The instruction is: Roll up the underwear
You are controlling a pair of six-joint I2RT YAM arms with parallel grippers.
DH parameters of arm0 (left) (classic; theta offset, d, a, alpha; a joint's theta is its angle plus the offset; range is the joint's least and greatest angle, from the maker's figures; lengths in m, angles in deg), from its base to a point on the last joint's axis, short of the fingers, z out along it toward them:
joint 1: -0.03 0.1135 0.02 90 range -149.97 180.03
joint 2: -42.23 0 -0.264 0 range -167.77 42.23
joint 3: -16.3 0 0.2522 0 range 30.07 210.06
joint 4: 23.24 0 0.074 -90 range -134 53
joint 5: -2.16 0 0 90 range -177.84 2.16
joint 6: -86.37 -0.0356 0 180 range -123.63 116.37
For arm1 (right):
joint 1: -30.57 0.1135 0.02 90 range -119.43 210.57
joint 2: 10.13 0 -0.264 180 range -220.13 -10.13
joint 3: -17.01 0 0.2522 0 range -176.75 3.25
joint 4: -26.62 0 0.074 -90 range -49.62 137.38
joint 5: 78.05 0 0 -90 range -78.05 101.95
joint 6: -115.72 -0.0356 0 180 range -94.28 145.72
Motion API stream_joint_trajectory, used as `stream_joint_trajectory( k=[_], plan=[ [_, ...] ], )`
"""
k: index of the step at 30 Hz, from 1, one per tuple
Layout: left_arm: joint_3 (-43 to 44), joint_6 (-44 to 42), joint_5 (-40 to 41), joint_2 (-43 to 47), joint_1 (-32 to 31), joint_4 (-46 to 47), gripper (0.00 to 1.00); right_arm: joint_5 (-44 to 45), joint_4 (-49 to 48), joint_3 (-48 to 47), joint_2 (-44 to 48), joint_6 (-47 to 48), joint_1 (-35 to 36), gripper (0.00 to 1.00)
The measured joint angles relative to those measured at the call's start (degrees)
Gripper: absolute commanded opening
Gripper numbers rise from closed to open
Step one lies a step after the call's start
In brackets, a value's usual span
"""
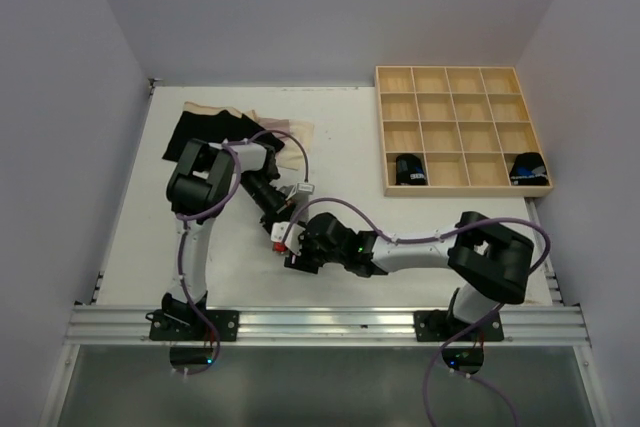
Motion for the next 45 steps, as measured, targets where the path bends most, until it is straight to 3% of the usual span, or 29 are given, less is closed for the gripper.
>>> stream_joint_trajectory(
  k=[3,5,6,7,13,22,25,26,29,31,36,40,43,45],
  plan=[
    [0.28,0.02,0.13,-0.39,0.02,-0.55,0.02,0.09,-1.03,-0.55,-3.54,1.27,0.0,0.58],
    [0.28,0.04,0.35,-0.46,0.04,-0.85,0.04,-0.02,-1.57,-0.55,-5.84,1.81,0.0,0.51],
    [0.28,0.04,0.46,-0.48,0.11,-0.96,0.04,0.22,-1.97,-1.03,-6.36,2.16,0.0,0.46],
    [0.28,0.04,0.61,-0.52,0.13,-1.14,0.05,0.33,-2.29,-1.44,-6.93,2.43,0.0,0.33],
    [-0.09,0.11,1.46,-0.33,0.57,-1.53,0.13,0.68,-4.2,-1.95,-8.33,3.02,-0.17,0.0],
    [-2.01,-2.25,1.6,5.31,3.72,1.38,0.52,-3.26,-4.61,-2.51,-8.79,0.55,-0.44,0.0],
    [-1.46,-4.48,0.76,7.76,7.74,1.7,0.63,-6.03,-4.46,-2.93,-9.05,-1.27,-1.16,0.0],
    [-1.05,-5.18,0.28,8.61,9.6,1.86,0.76,-7.08,-4.33,-3.08,-9.14,-2.01,-1.55,0.0],
    [0.2,-6.36,-1.66,11.76,16.17,3.02,0.87,-10.84,-3.8,-4.13,-9.88,-4.33,-3.1,0.0],
    [0.26,-6.21,-3.08,14.88,21.03,5.2,1.0,-13.77,-3.61,-4.92,-10.58,-6.19,-4.44,0.0],
    [-2.34,-3.43,-4.48,28.55,31.56,14.51,1.0,-20.85,-3.17,-7.1,-12.87,-10.99,-8.04,0.0],
    [-3.13,1.77,-5.62,38.23,34.8,19.76,1.0,-26.01,-2.43,-10.01,-15.54,-13.92,-10.12,0.0],
    [-2.73,7.63,-7.26,40.33,36.44,22.93,1.0,-30.16,-2.25,-12.59,-18.18,-15.98,-11.5,0.0],
    [1.38,5.4,-8.72,37.55,37.77,18.75,1.0,-32.7,-2.38,-14.03,-19.76,-17.68,-12.41,0.0]
  ],
)
